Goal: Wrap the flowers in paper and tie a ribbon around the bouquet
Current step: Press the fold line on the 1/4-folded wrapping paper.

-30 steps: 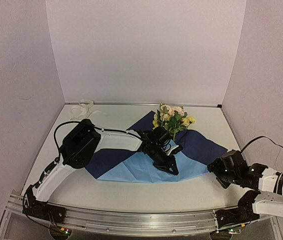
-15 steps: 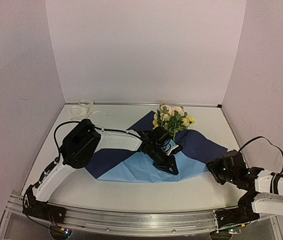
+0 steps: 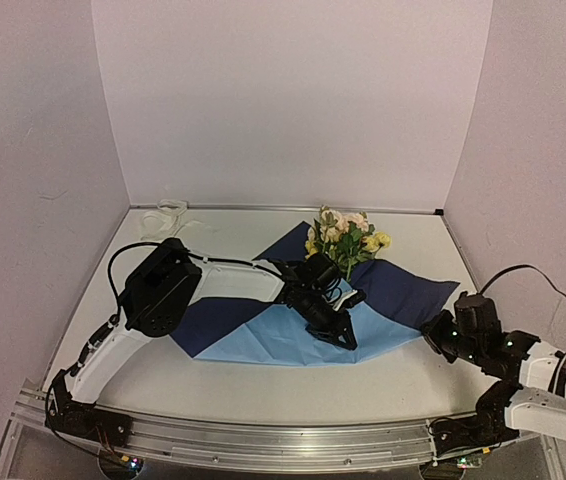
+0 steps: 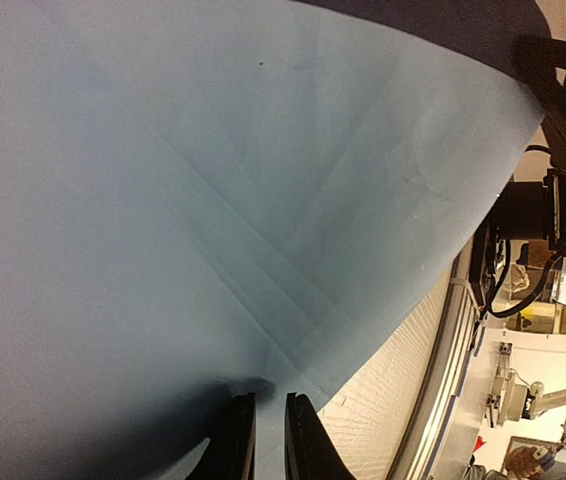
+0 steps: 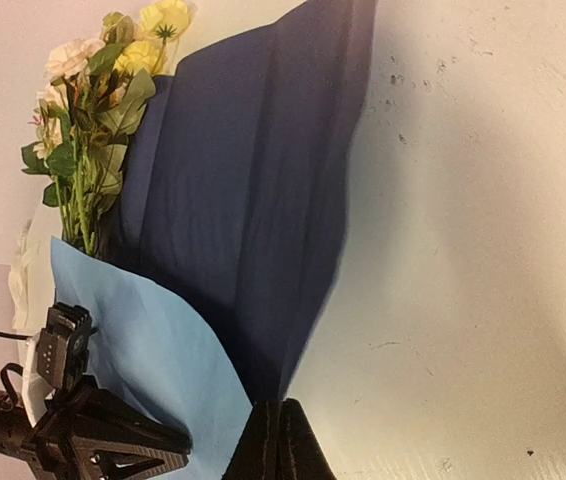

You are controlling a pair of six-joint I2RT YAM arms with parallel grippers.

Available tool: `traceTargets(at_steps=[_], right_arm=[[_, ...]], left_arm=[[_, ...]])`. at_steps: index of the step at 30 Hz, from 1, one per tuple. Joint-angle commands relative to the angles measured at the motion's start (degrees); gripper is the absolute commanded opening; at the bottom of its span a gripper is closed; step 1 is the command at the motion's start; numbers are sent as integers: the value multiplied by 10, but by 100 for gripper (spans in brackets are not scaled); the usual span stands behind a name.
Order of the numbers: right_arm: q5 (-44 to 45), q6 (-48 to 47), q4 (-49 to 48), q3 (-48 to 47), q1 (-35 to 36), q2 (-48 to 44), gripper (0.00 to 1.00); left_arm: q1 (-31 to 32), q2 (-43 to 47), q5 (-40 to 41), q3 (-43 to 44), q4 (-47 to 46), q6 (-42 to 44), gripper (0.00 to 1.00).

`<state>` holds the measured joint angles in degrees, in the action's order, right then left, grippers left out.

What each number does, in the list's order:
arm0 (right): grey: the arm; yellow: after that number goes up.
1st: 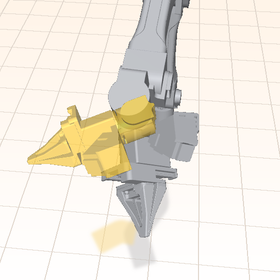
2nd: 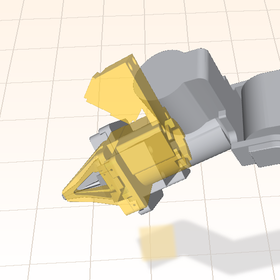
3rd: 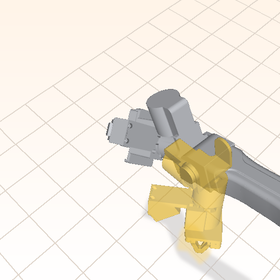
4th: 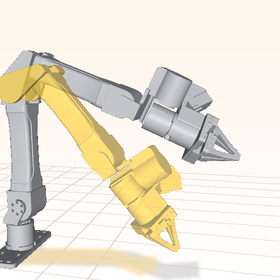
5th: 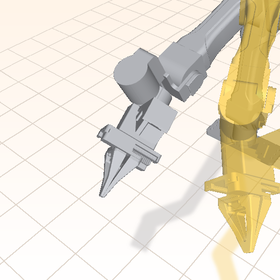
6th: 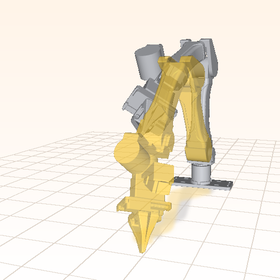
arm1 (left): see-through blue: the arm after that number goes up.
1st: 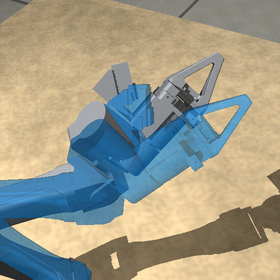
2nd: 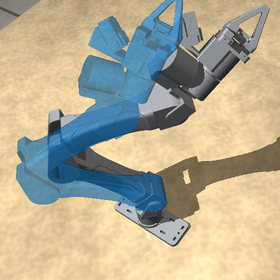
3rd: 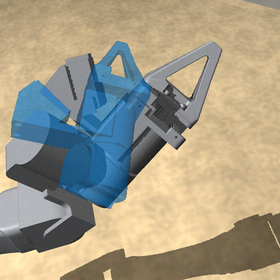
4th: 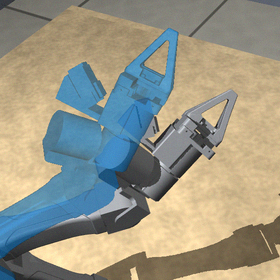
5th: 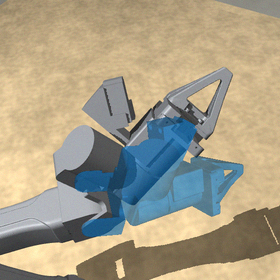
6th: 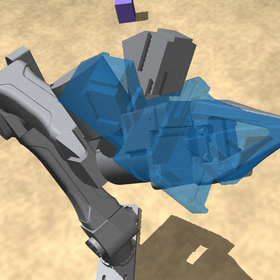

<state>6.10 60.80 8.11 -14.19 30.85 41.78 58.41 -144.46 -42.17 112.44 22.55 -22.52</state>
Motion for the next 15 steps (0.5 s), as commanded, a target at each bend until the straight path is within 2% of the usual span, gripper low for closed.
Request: traceTargets(at_steps=[1, 7, 15], right_arm=[[27, -51, 50, -92, 36, 0, 0], [80, -117, 102, -210, 127, 97, 0], [91, -133, 110, -260, 158, 187, 0]], left_arm=[[-8, -15, 36, -5, 36, 1, 13], [-11, 2, 30, -7, 33, -6, 13], [-40, 92, -16, -77, -20, -37, 14]])
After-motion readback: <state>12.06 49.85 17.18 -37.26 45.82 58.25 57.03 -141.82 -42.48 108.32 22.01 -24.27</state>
